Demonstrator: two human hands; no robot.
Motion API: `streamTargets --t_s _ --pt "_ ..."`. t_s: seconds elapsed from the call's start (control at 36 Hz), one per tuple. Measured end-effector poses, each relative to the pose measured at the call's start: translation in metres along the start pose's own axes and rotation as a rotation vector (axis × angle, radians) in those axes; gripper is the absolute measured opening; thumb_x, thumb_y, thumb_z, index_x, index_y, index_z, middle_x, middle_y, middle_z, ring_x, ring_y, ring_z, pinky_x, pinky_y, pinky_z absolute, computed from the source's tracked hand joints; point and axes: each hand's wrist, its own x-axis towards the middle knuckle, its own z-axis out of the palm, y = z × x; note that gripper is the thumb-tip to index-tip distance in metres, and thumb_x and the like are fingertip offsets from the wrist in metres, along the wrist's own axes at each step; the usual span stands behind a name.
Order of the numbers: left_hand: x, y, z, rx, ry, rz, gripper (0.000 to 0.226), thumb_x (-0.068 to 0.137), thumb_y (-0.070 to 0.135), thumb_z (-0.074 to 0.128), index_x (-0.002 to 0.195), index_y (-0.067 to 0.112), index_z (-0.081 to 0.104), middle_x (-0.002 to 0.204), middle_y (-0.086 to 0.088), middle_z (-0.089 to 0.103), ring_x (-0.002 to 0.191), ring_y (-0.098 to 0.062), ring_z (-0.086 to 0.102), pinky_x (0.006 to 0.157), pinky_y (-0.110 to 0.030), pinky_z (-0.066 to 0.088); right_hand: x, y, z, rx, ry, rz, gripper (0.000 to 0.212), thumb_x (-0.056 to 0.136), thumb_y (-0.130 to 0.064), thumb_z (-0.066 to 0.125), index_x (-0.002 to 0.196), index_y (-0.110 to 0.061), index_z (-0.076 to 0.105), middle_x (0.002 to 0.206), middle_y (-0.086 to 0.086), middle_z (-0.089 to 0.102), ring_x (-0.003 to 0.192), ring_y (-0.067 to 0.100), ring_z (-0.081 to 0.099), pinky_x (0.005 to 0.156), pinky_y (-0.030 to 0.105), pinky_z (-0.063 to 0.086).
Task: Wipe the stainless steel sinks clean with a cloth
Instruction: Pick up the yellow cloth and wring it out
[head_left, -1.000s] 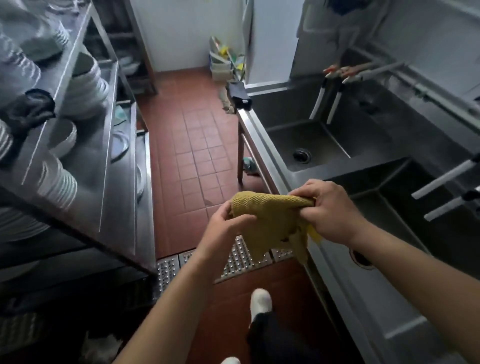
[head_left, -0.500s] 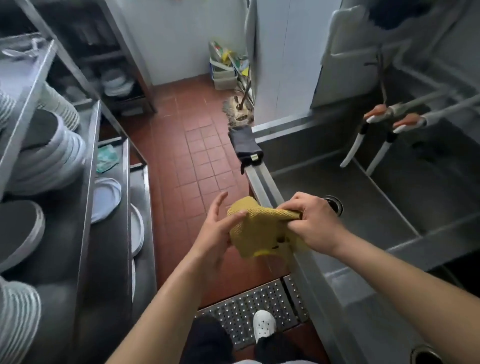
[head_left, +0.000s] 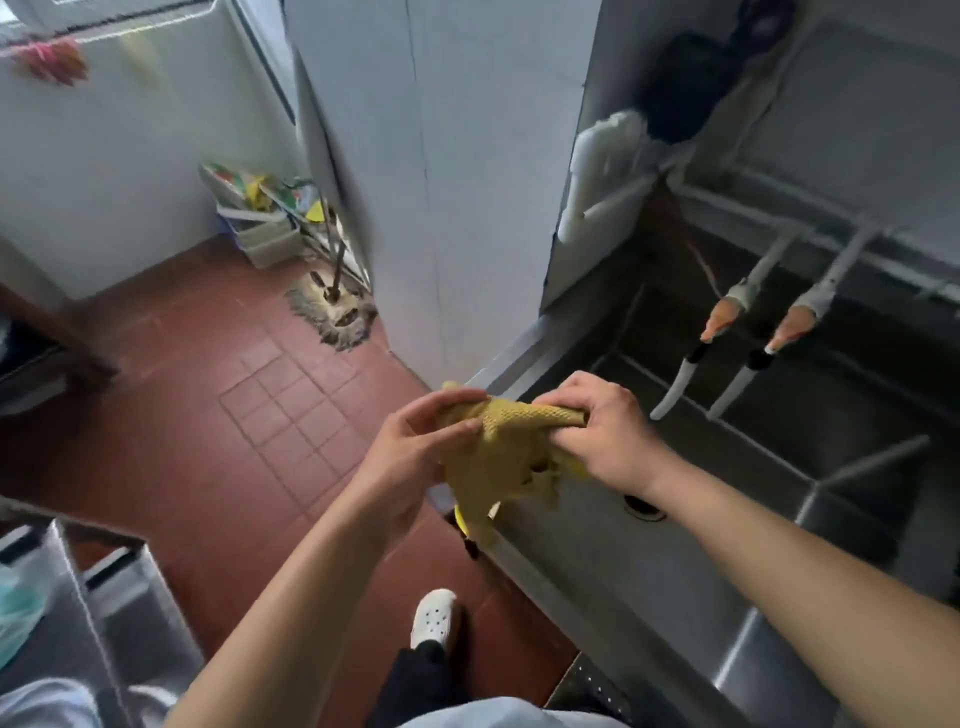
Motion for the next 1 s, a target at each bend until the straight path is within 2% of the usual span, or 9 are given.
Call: streamTargets --t_s 0.22,0.31,0.39,0.53,0.69,0.78,0.83,0.89,1.0 --pt "0.090 0.045 0.012 -0.081 0.085 -0.083 0.051 0.086 -0.006 0.067 0.127 0.024 0.066 0.113 -0.013 0.066 0.076 -0.019 0.068 0.074 -0.033 0.060 0.048 -0.019 0.024 0.110 0.434 0.300 0.055 0.077 -0.012 0.066 0.131 -0.021 0.059 0.127 0.003 0.053 0.119 0.024 0.053 0.105 0.041 0.043" --pt "0.107 0.051 0.021 -0.172 0.117 -0.143 0.059 0.087 -0.011 0.061 0.135 0.022 0.058 0.096 -0.013 0.060 0.041 -0.012 0.057 0.040 -0.019 0.046 0.040 -0.034 0.040 0.136 0.452 0.358 0.061 0.070 -0.041 0.062 0.128 -0.023 0.062 0.131 -0.001 0.045 0.127 0.022 0.045 0.112 0.042 0.035" --pt "0.119 0.053 0.028 -0.197 0.145 -0.180 0.063 0.087 -0.011 0.060 0.138 0.025 0.054 0.076 -0.009 0.055 0.031 -0.010 0.046 0.033 -0.017 0.038 0.028 -0.042 0.056 -0.245 0.456 0.306 0.078 0.066 -0.063 0.056 0.134 -0.025 0.055 0.144 0.003 0.034 0.135 0.026 0.031 0.114 0.047 0.026" --pt "0.126 0.050 0.041 -0.162 0.157 -0.225 0.056 0.086 -0.007 0.064 0.130 0.027 0.059 0.072 -0.009 0.056 0.034 -0.013 0.046 0.038 -0.019 0.042 0.043 -0.031 0.059 -0.254 0.355 0.338 0.082 0.079 -0.046 0.069 0.149 -0.021 0.035 0.142 0.002 0.051 0.132 0.025 0.044 0.108 0.047 0.034" --pt "0.131 0.043 0.036 -0.053 0.126 -0.164 0.042 0.090 -0.005 0.061 0.128 0.012 0.060 0.111 -0.017 0.061 0.070 -0.022 0.073 0.050 -0.024 0.056 0.061 -0.006 0.045 -0.299 0.542 0.264 0.037 0.078 -0.005 0.067 0.113 -0.015 0.072 0.097 0.013 0.074 0.090 0.038 0.066 0.078 0.039 0.045" --pt "0.134 0.037 0.023 0.119 0.026 -0.046 0.036 0.091 0.002 0.054 0.125 0.012 0.062 0.110 -0.009 0.064 0.087 -0.015 0.072 0.067 -0.030 0.060 0.067 0.003 0.030 -0.288 0.493 0.244 0.030 0.078 -0.008 0.062 0.102 -0.017 0.077 0.088 0.015 0.074 0.083 0.041 0.065 0.074 0.043 0.052" --pt "0.139 0.036 0.012 0.388 -0.057 0.087 0.046 0.082 0.014 0.051 0.126 0.019 0.063 0.106 0.005 0.066 0.089 0.004 0.064 0.082 -0.017 0.053 0.075 0.010 0.019 -0.302 0.442 0.228 0.028 0.080 -0.008 0.061 0.099 -0.020 0.077 0.089 0.011 0.075 0.086 0.039 0.064 0.076 0.043 0.052" --pt "0.151 0.038 0.004 0.630 -0.155 0.166 0.058 0.072 0.019 0.048 0.128 0.026 0.061 0.107 0.012 0.065 0.084 0.016 0.055 0.075 -0.001 0.040 0.087 0.018 0.009 -0.344 0.420 0.206 0.027 0.083 -0.010 0.060 0.099 -0.023 0.077 0.091 0.007 0.075 0.089 0.036 0.062 0.079 0.041 0.049" --pt "0.186 0.051 0.003 0.847 -0.246 0.249 0.072 0.064 0.014 0.045 0.134 0.030 0.056 0.122 0.009 0.063 0.104 -0.001 0.057 0.084 -0.007 0.040 0.115 0.028 -0.011 -0.463 0.399 0.168 0.027 0.089 -0.014 0.053 0.101 -0.023 0.076 0.097 0.006 0.074 0.093 0.036 0.058 0.080 0.040 0.041"
